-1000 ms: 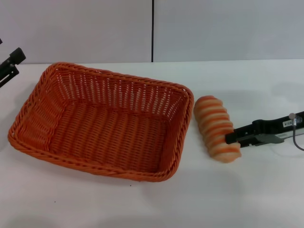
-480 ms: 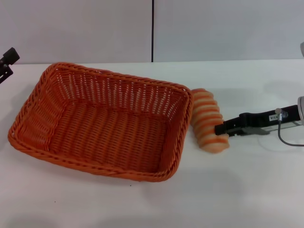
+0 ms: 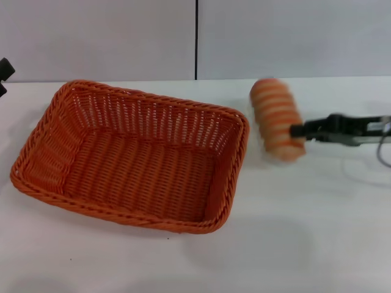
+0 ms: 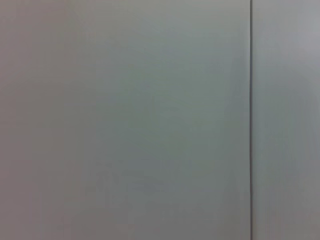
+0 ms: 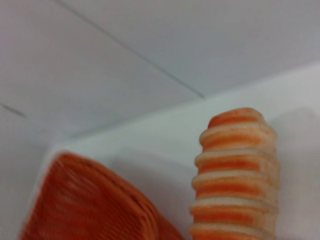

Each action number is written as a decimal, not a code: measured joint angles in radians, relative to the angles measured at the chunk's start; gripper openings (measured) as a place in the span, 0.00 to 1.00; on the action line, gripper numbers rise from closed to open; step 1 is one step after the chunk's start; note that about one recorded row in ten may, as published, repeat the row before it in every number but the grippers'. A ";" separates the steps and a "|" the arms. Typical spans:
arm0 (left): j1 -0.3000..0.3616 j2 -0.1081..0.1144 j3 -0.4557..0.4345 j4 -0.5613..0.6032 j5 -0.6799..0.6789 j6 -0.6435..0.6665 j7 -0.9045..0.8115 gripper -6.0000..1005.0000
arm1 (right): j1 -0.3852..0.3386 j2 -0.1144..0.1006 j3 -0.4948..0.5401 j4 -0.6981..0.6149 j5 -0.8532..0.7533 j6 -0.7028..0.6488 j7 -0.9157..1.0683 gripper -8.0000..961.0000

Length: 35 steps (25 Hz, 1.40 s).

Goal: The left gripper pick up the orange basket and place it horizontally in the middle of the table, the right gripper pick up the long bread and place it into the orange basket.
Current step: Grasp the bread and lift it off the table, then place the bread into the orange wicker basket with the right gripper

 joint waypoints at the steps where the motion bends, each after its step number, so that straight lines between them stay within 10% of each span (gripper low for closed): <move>1: 0.001 0.000 -0.001 -0.001 -0.003 0.005 0.000 0.68 | -0.021 0.001 -0.001 -0.033 0.029 -0.019 0.008 0.29; 7: 0.003 0.001 -0.025 -0.005 -0.011 0.032 -0.003 0.68 | -0.181 0.027 -0.023 -0.348 0.272 -0.177 0.084 0.24; 15: -0.003 -0.002 -0.022 -0.007 -0.012 0.035 -0.004 0.68 | -0.195 0.022 -0.180 -0.495 0.341 -0.275 0.129 0.21; 22: -0.007 -0.003 -0.017 -0.014 -0.013 0.063 -0.006 0.68 | -0.018 0.006 -0.421 -0.408 0.253 -0.285 0.124 0.17; 35: -0.003 -0.003 -0.024 -0.071 -0.019 0.077 -0.004 0.68 | 0.259 0.007 -0.441 -0.043 0.216 -0.173 -0.179 0.13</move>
